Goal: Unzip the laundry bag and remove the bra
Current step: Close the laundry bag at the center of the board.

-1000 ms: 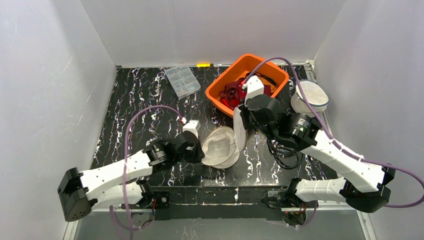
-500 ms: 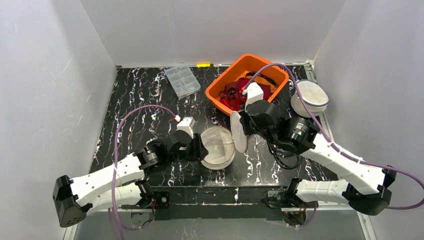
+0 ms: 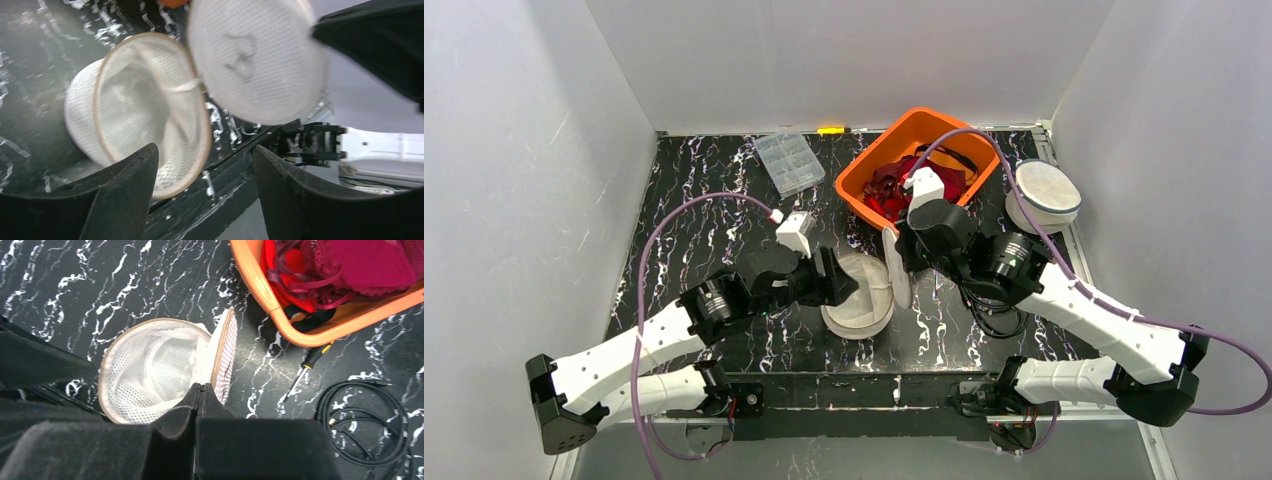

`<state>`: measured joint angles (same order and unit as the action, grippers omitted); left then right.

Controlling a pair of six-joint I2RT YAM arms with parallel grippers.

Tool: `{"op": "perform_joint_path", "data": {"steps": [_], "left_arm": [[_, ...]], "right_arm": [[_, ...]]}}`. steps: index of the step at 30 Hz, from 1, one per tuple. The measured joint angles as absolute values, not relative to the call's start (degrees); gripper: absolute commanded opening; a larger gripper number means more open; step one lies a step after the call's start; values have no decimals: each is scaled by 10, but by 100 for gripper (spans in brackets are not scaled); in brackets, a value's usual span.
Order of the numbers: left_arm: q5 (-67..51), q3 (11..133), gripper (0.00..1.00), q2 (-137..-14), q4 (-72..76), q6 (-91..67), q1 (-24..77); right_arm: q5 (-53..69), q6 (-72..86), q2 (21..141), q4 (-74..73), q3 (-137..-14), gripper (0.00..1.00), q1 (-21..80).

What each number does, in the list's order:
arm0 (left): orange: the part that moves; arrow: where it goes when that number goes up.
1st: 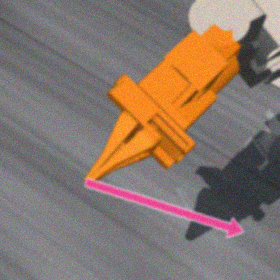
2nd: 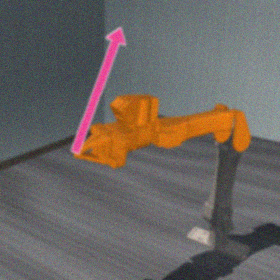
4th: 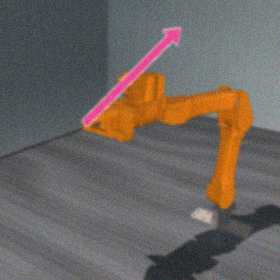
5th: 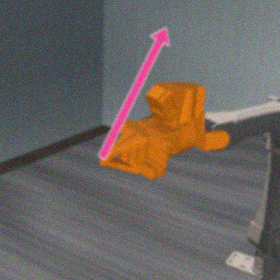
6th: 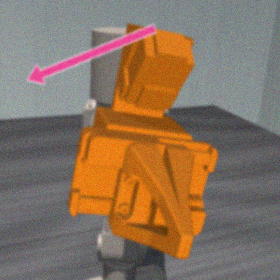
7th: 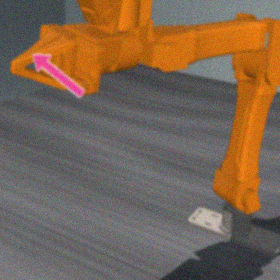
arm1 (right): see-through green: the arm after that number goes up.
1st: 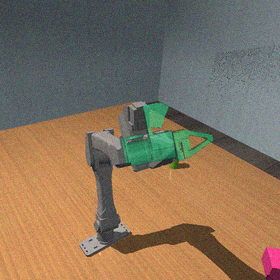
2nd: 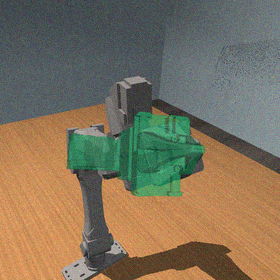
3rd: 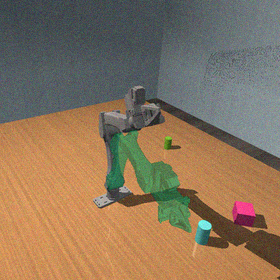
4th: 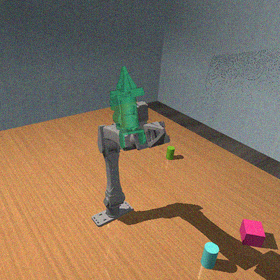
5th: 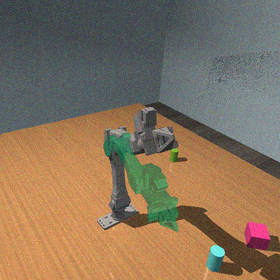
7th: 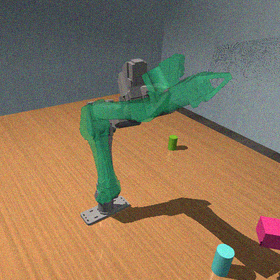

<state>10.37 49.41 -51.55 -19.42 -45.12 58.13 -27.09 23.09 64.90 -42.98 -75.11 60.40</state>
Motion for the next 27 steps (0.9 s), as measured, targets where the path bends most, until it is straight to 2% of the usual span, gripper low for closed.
{"op": "perform_joint_path", "data": {"steps": [6,11,13,14,21,27], "left_arm": [[48,511,77,-550,-112,-449,581],[24,506,79,-561,-48,-439,583],[23,498,93,-562,-27,-435,587],[24,494,94,-563,-18,-431,591],[63,492,93,-599,-10,-411,620],[99,492,81,-626,-14,-416,621]], "right_arm": [[-244,287,664,-401,-751,1,604],[-231,329,670,-376,-751,1,604],[-228,340,672,-370,-751,1,604],[-227,346,673,-368,-751,1,604],[-222,377,677,-353,-737,1,604],[-218,393,679,-344,-730,1,604]]}}
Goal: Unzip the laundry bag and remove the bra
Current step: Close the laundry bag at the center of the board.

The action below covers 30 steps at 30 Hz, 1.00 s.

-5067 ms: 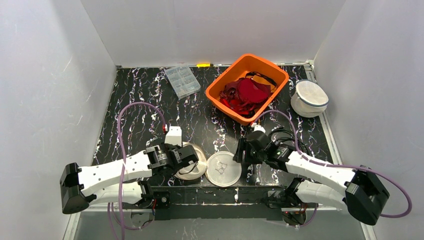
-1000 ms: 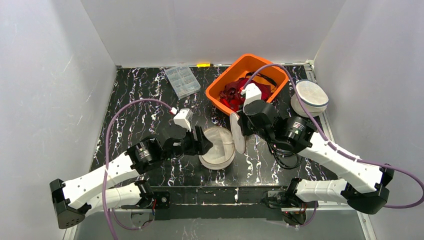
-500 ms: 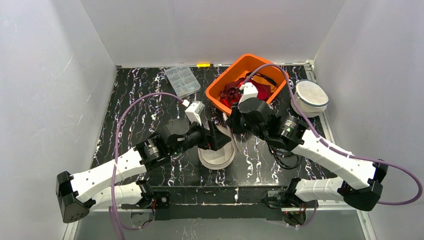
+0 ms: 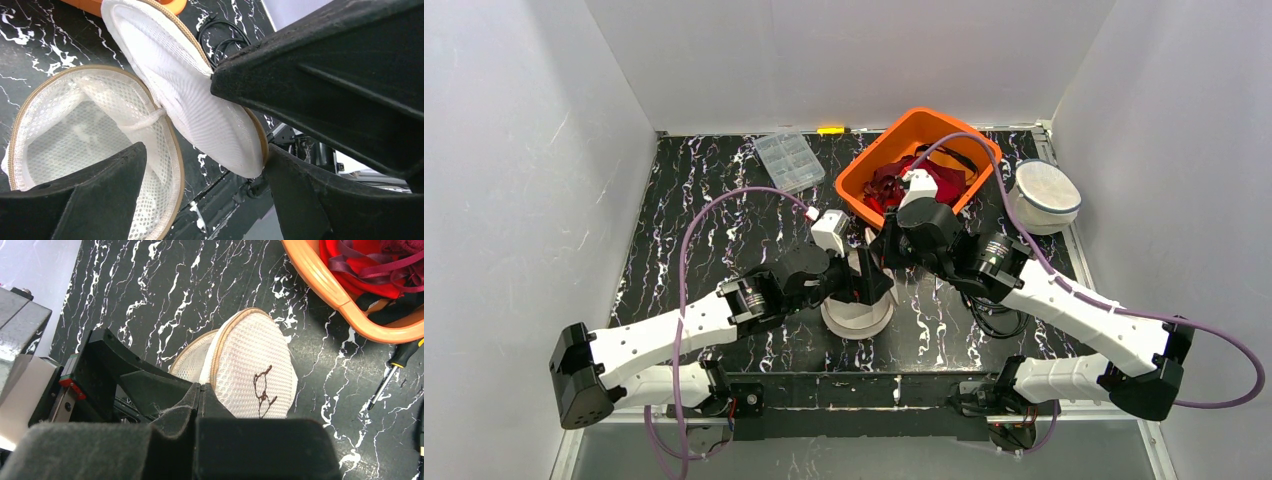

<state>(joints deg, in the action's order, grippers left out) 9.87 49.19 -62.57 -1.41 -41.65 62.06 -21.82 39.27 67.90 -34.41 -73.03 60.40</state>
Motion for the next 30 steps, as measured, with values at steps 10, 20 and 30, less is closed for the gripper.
{"op": "perform_joint_path", "data": {"steps": [10,20,30], "left_arm": [[123,492,37,-635,-12,-438,621],[132,475,15,-621,13,-454,621],[176,474,70,-597,-84,-463,621]], "right_arm": [[-206,405,679,-337,-722,1,604],[-197,404,679,-328,-722,23,604],[-256,374,576,-328,-635,65,604]]}}
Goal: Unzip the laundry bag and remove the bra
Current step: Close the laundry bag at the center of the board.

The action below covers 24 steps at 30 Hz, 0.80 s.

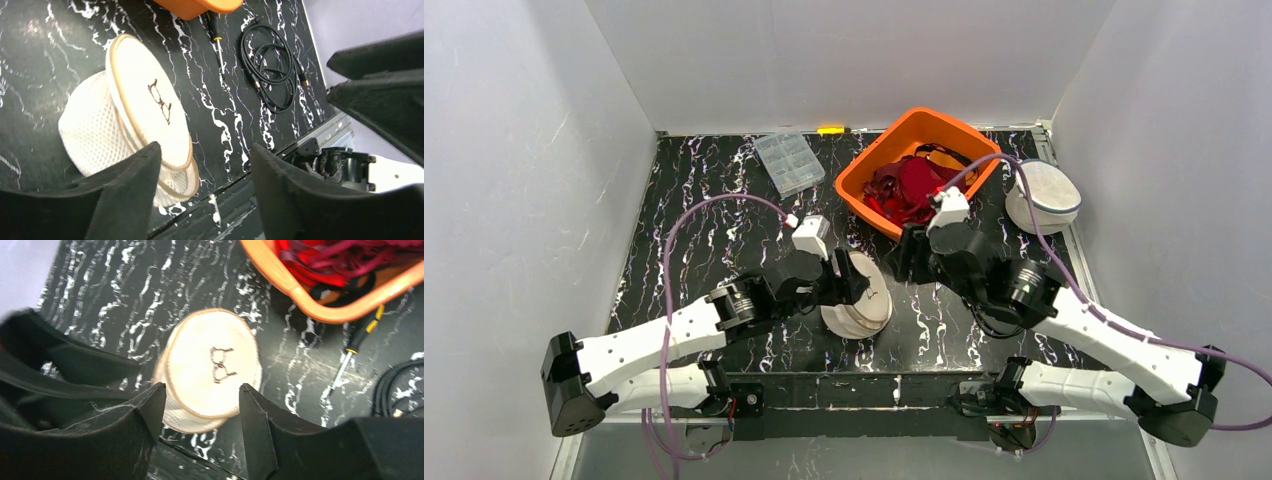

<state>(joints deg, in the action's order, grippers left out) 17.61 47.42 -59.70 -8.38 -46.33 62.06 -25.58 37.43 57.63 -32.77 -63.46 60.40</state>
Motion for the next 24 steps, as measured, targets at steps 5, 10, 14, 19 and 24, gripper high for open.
{"op": "perform_joint_path", "data": {"steps": [5,10,14,19,24], "left_arm": [[184,474,79,-552,-147,-479,612],[141,474,81,-536,-185,-495,570],[88,482,75,-565,-191,-503,533],[48,492,61,-634,-198,-506,511],[16,491,43,-667,-194,-507,492]], "right_arm": [[-269,361,514,-321,-549,68,604],[-256,357,494,-298,-491,70,604],[-243,358,487,-278,-465,70,604],[-229,358,480,-264,-450,70,604],[-219,360,461,-247,-436,70,604]]}}
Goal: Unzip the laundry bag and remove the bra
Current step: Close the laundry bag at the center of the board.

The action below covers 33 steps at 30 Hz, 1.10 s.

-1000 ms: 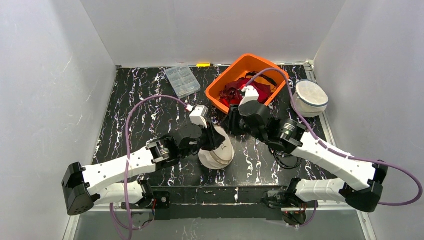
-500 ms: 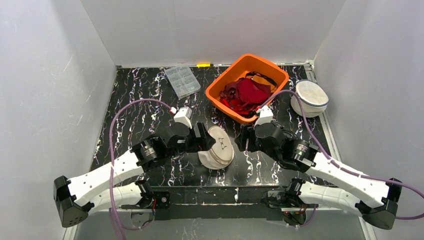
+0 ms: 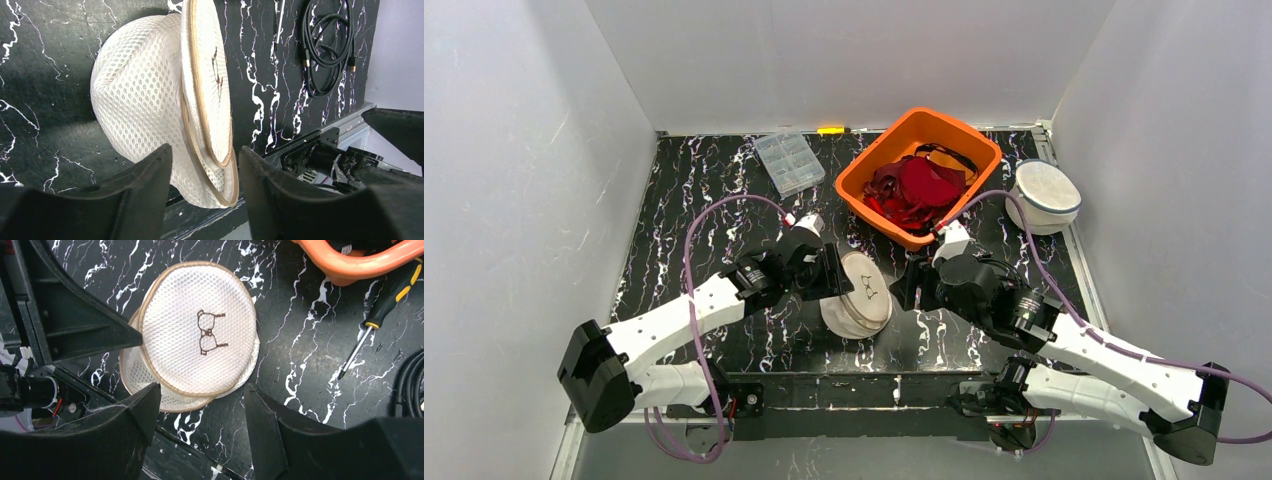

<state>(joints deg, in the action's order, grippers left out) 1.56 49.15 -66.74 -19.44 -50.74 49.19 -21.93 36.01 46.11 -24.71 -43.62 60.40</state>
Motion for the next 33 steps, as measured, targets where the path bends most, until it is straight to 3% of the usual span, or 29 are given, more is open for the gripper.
{"op": "perform_joint_path", "data": {"steps": [5,14,21,33], "left_arm": [[-10,472,32,-674,-167,-506,483],[-41,407,33,-686,-106,-506,468],[-53,381,1,-690,-50,-507,464],[-74,314,0,-503,33,-506,455]], "right_arm": [[-206,365,453,-229,-404,70,604],[-164,387,453,-180,-355,70,604],[-141,398,455,-140,-327,69,604],[-133,397,361,-96,-294,72,604]]}}
